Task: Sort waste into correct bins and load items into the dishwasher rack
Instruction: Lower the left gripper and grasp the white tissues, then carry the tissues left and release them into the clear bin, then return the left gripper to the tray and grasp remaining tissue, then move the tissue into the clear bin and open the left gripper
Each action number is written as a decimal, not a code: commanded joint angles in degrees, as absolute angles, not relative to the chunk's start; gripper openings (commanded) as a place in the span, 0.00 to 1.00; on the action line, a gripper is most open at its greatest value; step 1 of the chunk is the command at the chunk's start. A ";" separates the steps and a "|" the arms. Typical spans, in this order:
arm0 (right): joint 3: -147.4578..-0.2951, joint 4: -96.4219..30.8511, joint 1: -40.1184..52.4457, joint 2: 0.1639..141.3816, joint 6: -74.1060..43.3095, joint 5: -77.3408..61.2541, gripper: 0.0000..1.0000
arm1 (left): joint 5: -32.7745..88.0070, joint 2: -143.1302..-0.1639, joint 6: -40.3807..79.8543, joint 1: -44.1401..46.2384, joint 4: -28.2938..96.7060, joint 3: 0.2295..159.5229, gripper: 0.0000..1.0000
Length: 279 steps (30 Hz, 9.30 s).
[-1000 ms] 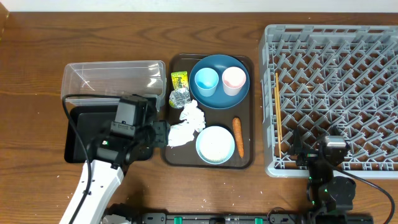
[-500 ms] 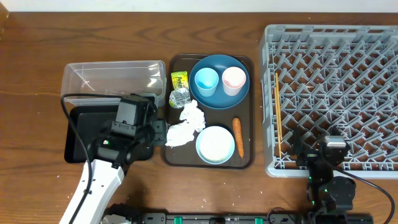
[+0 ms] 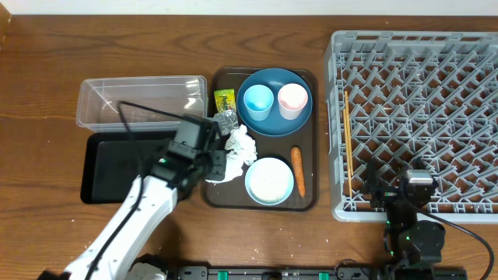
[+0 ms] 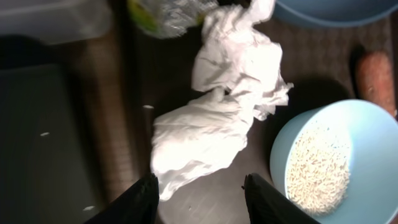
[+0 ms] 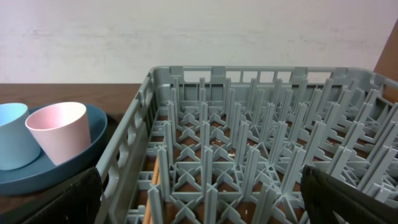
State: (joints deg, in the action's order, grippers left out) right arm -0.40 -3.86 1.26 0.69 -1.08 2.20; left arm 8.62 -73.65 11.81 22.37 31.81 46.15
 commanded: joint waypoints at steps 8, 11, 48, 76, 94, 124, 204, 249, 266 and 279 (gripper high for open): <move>-0.30 -4.08 1.48 0.40 -1.87 2.76 0.99 | 3.18 -83.72 11.22 24.84 27.83 45.95 0.41; -0.30 -4.08 1.48 0.40 -1.87 2.74 0.99 | 3.18 -86.78 11.22 24.84 26.89 45.95 0.42; -0.30 -4.08 1.48 0.40 -1.87 2.76 0.99 | 4.89 -71.02 11.73 24.82 26.61 46.09 0.06; -0.30 -4.08 1.48 0.40 -1.87 2.76 0.99 | -26.20 -78.54 15.38 12.38 -1.63 46.09 0.07; -0.30 -4.08 1.48 0.40 -1.87 2.76 0.99 | -19.99 -81.71 15.33 2.15 -4.23 46.09 0.06; -0.30 -4.08 1.48 0.40 -1.87 2.74 0.99 | -0.82 -71.61 15.31 5.30 3.88 46.09 0.95; -0.30 -4.08 1.48 0.40 -1.87 2.76 0.99 | 5.74 -94.37 15.35 23.88 4.78 46.06 0.48; -0.30 -4.08 1.48 0.40 -1.87 2.76 0.99 | -21.54 -70.13 18.74 23.79 7.20 46.09 0.07; -0.30 -4.08 1.48 0.40 -1.87 2.76 0.99 | -26.79 -83.00 20.91 11.86 -2.61 46.06 0.06; -0.30 -4.08 1.48 0.40 -1.87 2.76 0.99 | -19.79 -85.84 20.91 10.79 -4.67 46.06 0.11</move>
